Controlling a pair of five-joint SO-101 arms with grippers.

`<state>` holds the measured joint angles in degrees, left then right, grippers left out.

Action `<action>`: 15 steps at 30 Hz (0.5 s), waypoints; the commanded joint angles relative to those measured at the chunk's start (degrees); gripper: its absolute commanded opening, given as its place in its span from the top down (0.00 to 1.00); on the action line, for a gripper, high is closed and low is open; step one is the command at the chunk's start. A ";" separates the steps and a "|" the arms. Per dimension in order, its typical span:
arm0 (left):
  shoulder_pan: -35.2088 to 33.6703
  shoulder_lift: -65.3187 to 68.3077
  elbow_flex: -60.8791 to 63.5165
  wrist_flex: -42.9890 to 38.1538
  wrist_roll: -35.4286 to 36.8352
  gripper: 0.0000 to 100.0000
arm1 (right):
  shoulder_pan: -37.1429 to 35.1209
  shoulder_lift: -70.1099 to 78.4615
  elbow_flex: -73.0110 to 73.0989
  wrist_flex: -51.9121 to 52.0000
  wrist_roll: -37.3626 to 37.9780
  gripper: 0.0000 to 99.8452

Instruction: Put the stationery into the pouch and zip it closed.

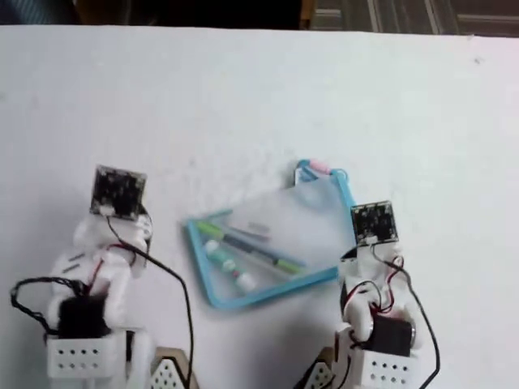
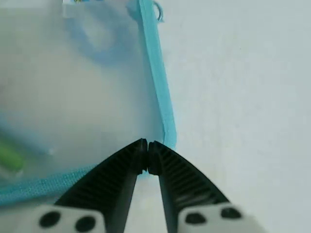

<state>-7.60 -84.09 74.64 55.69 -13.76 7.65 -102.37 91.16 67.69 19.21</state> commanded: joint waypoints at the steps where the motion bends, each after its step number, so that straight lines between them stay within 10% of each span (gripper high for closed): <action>1: -0.48 -6.81 8.79 -2.73 -0.09 0.97 | 0.66 -1.01 4.22 0.40 0.18 0.98; 15: -0.40 -19.65 22.51 -0.97 5.36 0.97 | 0.75 -0.57 5.71 0.48 0.35 0.98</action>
<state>-7.78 -103.52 97.23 54.73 -8.92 7.91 -102.73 96.26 67.78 19.21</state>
